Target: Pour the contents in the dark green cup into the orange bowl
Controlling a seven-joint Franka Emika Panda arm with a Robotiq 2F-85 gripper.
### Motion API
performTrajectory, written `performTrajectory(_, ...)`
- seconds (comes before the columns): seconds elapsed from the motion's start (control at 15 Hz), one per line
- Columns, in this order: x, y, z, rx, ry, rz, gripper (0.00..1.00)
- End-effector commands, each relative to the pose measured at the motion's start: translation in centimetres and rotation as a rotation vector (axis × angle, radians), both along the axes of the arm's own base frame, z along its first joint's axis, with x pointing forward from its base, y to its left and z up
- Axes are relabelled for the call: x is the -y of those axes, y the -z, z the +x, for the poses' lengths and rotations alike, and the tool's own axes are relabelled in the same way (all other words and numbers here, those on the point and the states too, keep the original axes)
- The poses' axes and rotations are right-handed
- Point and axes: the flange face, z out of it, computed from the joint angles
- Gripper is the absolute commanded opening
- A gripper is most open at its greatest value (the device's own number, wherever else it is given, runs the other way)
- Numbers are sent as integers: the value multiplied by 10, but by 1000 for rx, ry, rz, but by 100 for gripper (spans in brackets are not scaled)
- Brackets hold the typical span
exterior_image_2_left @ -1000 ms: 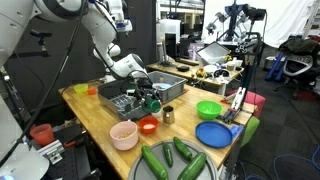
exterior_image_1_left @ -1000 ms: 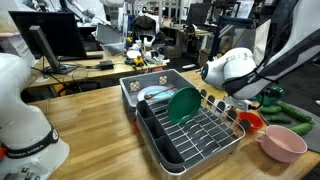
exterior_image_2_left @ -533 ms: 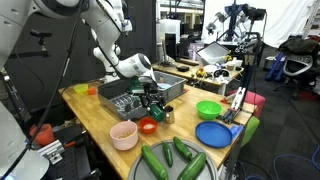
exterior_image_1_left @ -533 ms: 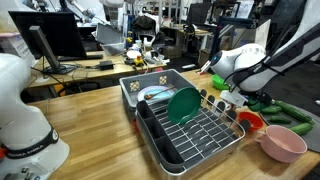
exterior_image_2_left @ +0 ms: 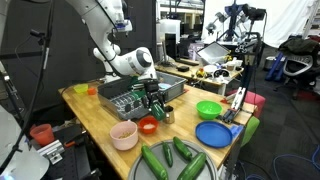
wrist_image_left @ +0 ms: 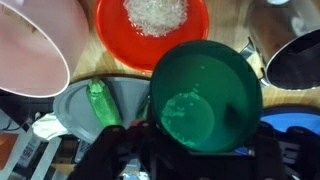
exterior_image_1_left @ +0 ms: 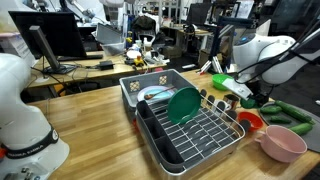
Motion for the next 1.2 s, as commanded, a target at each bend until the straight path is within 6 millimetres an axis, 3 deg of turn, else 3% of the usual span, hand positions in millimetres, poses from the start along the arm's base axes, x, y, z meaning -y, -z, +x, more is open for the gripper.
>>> performTrajectory(0.0, 18, -22, -20, 120, -4, 152, 45)
performTrajectory(0.27, 46, -38, -38, 238, 5, 241, 45)
performTrajectory(0.6, 72, -42, -55, 414, 9, 403, 45)
performTrajectory(0.67, 67, -39, -47, 365, 16, 342, 70)
performTrajectory(1.13, 70, -38, -51, 406, 13, 386, 70)
